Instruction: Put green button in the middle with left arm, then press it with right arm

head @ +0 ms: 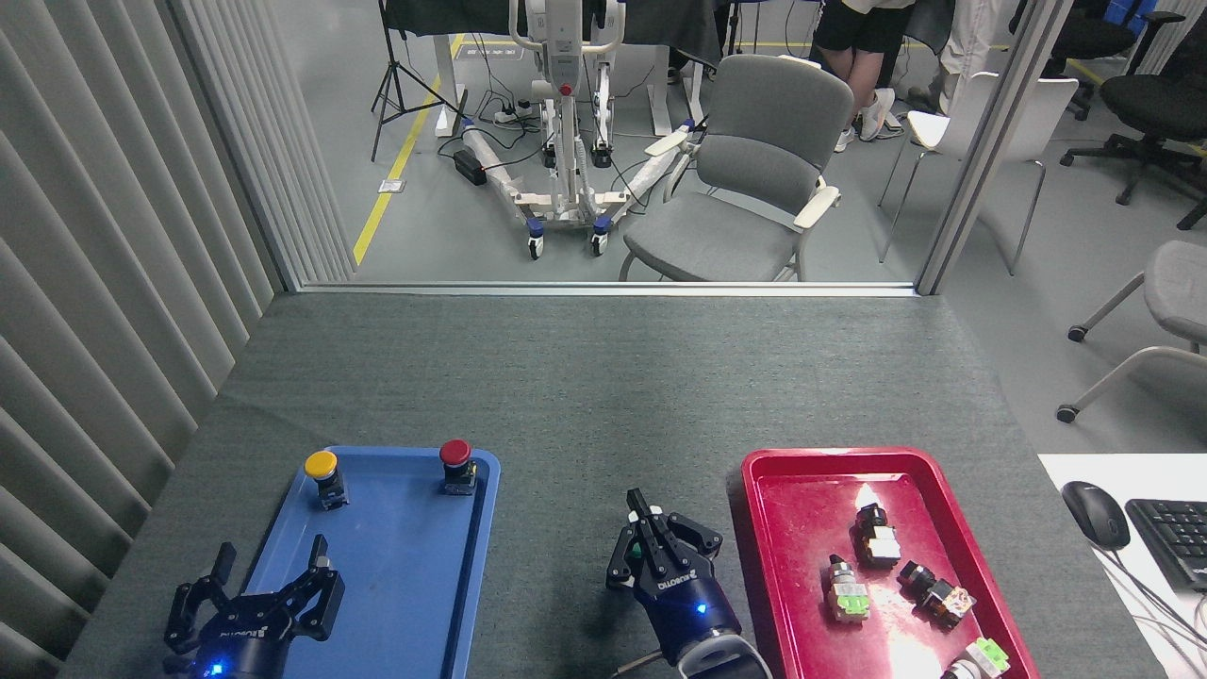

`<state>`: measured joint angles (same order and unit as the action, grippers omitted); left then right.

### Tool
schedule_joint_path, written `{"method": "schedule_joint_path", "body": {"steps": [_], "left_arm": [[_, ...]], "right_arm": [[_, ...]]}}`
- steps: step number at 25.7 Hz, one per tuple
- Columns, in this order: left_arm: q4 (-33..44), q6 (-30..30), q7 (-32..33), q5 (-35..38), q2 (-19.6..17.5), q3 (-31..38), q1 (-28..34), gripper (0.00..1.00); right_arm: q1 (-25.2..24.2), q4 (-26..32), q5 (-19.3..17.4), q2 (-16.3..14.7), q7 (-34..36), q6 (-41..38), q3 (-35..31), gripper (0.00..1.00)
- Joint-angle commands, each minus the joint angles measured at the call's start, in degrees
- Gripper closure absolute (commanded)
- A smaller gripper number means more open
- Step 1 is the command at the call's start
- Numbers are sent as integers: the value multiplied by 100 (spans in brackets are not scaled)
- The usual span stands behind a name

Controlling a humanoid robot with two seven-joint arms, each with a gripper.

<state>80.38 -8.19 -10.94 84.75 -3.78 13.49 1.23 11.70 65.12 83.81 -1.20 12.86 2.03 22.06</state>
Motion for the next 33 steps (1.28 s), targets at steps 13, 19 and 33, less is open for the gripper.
{"method": "schedule_joint_path", "body": {"steps": [13,19,33], "left_arm": [[13,55,21,-424,9,48,0,0],[13,20,4,-424,0,40,9,0],[514,-218,-40,-415,-70,22,334,0]], "right_arm": [[-810,932,-163,-619,50,211,-1353,0],[-1496,1345,101,-794,191,342,-1458,0],[-1689,1424,373,-750,287,413,-1757,0]]}}
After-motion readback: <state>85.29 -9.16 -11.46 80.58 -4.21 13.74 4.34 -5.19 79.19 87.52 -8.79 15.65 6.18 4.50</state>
